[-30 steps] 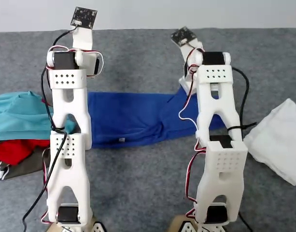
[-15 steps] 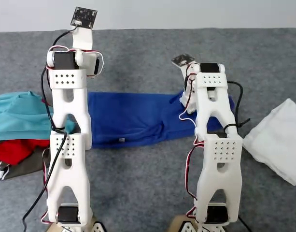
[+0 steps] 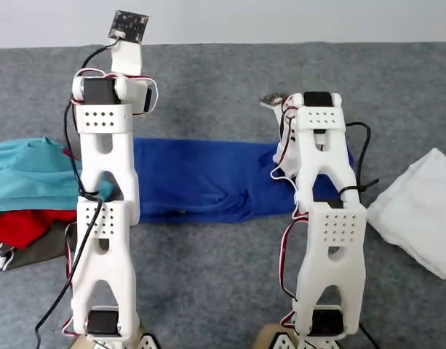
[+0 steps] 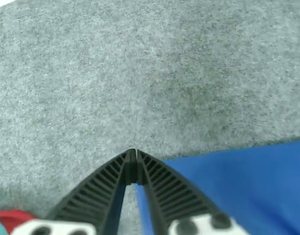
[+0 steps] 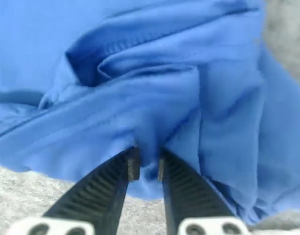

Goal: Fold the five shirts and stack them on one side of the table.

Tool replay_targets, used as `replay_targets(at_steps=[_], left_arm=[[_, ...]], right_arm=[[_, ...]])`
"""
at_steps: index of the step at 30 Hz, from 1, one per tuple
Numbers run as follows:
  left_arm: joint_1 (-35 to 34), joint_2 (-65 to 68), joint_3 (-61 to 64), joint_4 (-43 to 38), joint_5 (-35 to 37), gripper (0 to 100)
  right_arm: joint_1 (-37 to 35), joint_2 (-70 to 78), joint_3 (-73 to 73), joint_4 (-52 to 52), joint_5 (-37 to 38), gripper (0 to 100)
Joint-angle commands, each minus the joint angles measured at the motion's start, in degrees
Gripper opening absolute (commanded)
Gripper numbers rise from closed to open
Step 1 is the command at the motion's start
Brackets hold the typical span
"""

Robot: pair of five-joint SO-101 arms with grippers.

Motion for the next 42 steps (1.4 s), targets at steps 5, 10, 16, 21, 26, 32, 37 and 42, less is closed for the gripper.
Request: replay_targets(at_steps=[5, 10, 16, 21, 26, 32, 37, 42], left_arm=[[0.44, -0.79, -0.22, 1.14, 0.44, 1], [0.53, -0.79, -0.22, 1.14, 0.44, 1], [0.26, -0.79, -0.31, 1.23, 0.44, 1], [0.09, -0.79, -0.31, 1.23, 0.44, 1], [0.35, -0.88, -0.31, 1.23, 0.44, 1], [0.62, -0.88, -0.31, 1.23, 0.44, 1], [0.97, -0.88, -0.40, 1.23, 0.44, 1], [0.88, -0.97, -0.40, 1.23, 0.62, 1]], right_arm=[[1.54, -9.45, 0.44, 2.59, 0.44, 6.9], [1.71, -10.68, 0.26, -2.42, 0.44, 7.1], [6.20, -6.11, 0.35, -6.29, 0.53, 6.9], [9.89, -1.89, 0.53, -1.45, 0.53, 6.9], [13.41, -0.31, 0.79, 2.68, 0.53, 6.9], [15.08, -5.14, 3.43, 2.68, 0.62, 6.8], [13.32, -9.98, 3.43, 1.71, 0.53, 7.2], [10.51, -13.93, 3.34, 1.45, 0.09, 7.2]])
